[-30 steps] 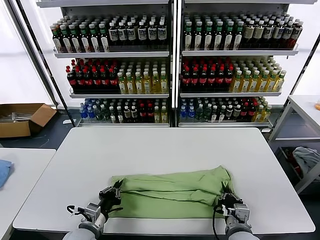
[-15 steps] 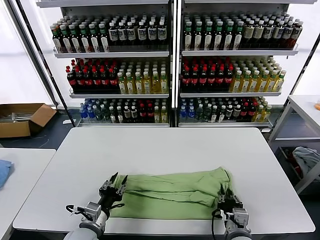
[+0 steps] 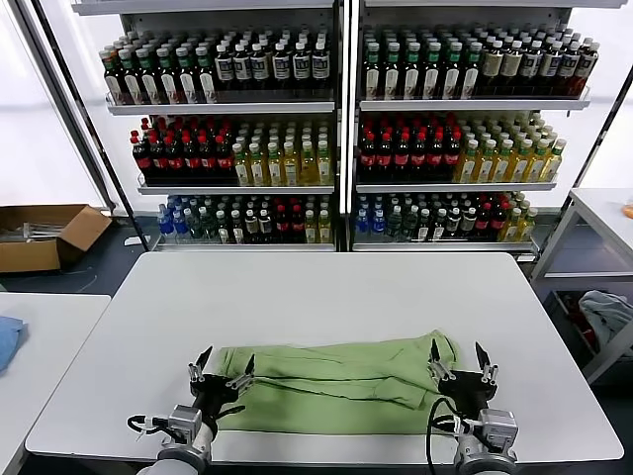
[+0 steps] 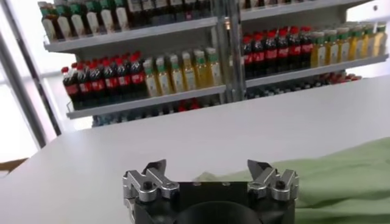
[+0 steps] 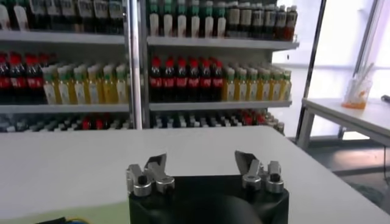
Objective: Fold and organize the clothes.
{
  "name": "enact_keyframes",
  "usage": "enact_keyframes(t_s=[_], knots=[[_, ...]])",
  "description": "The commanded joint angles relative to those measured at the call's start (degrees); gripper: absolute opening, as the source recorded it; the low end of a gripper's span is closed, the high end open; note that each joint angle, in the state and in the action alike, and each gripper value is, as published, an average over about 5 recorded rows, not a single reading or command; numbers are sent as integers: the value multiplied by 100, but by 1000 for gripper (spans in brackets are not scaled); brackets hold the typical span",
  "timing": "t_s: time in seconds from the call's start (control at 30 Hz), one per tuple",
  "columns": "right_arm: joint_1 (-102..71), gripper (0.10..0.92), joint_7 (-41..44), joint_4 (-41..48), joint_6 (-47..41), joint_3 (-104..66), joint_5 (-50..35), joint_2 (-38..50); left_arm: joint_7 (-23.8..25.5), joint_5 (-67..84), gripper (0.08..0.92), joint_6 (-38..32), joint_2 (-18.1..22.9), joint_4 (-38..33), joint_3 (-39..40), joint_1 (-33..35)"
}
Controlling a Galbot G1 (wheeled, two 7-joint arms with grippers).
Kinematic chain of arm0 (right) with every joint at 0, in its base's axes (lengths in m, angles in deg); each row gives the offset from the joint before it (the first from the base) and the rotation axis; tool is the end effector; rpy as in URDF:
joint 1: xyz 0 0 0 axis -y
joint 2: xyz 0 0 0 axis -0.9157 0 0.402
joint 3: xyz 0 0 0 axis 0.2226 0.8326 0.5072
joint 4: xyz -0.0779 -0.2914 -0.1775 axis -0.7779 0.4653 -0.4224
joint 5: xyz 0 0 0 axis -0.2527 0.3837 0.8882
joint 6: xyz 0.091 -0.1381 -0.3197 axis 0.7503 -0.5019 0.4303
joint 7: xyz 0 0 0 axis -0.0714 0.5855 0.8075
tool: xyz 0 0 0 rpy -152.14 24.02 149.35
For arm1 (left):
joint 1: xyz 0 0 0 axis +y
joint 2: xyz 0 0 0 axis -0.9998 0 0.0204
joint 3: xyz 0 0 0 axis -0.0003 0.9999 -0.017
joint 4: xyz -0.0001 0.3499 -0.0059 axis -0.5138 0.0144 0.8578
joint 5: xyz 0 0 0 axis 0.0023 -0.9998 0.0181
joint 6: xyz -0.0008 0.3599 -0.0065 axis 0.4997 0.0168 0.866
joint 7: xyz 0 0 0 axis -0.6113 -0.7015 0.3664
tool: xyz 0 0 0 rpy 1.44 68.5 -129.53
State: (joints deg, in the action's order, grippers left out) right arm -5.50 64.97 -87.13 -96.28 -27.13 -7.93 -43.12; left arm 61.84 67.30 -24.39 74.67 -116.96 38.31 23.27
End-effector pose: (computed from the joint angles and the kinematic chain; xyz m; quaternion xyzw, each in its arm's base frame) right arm 0.1781 0.0007 -0.2304 -0.0702 -0.9921 0.0167 0.1028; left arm 0.2120 0.0128 -0.3053 -0.0428 -0.9833 -0.0606 0.1664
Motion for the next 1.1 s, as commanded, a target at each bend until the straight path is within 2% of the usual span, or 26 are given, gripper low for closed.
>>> enact_keyframes(t_s=[0.03,0.5,0.6,1.1], knots=[[-31,819,-48,-377,93,67,28,-3,-267,567,822,168,248,101,-30,19],[-142,823,-84,-349,139,172,88,25,-416,1269,823,271,287,351,-223,1],[-143,823,-85,-353,135,193,112,17,-405,1288,801,278,288,376,-224,26],[-109,823,-89,-417,100,102,95,80,-282,1343,385,300,348,401,-245,67]])
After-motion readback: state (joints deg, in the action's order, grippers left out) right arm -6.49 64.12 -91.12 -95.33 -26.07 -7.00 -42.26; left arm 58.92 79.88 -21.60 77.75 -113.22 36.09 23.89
